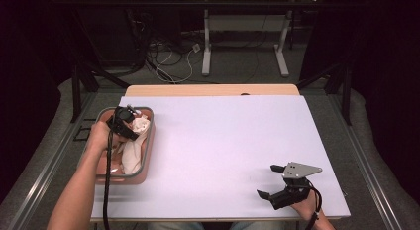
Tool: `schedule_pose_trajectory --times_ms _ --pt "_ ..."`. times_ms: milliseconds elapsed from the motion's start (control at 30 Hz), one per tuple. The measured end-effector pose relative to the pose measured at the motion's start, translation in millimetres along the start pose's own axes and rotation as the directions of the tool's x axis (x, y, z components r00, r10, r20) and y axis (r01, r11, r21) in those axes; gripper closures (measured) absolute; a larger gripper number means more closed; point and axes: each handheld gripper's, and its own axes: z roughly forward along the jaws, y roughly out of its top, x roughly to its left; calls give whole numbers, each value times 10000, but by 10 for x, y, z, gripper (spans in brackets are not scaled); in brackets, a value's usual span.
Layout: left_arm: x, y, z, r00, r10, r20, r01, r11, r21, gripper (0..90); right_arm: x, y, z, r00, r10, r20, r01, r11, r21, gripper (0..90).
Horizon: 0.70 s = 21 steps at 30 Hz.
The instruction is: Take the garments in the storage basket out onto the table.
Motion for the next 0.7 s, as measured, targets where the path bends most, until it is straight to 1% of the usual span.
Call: schedule_pose_trajectory --times_ms 100,300,500,567,633,700 --pt "-11 2 -34 9998 179 -67 -179 9998 61 703 0 -1 1 10000 10 -11 -10 10000 15 1" --pt "-24 3 -79 9994 333 -26 -333 9994 126 703 2 -1 2 10000 12 -5 -12 10000 36 3" --pt "-37 -2 -134 9986 508 -122 -505 9985 215 701 0 1 0 10000 -6 7 6 10000 11 3" --pt "-36 -1 -157 9978 643 -131 -638 9974 348 701 -4 0 3 10000 -38 -26 37 10000 -35 3" --pt "-47 -3 -166 9979 638 -124 -633 9974 341 701 -2 -1 2 10000 1 -28 -1 10000 -35 3" --pt "-54 3 -180 9969 766 -167 -759 9963 403 701 0 -1 2 10000 18 2 -18 10000 32 3"
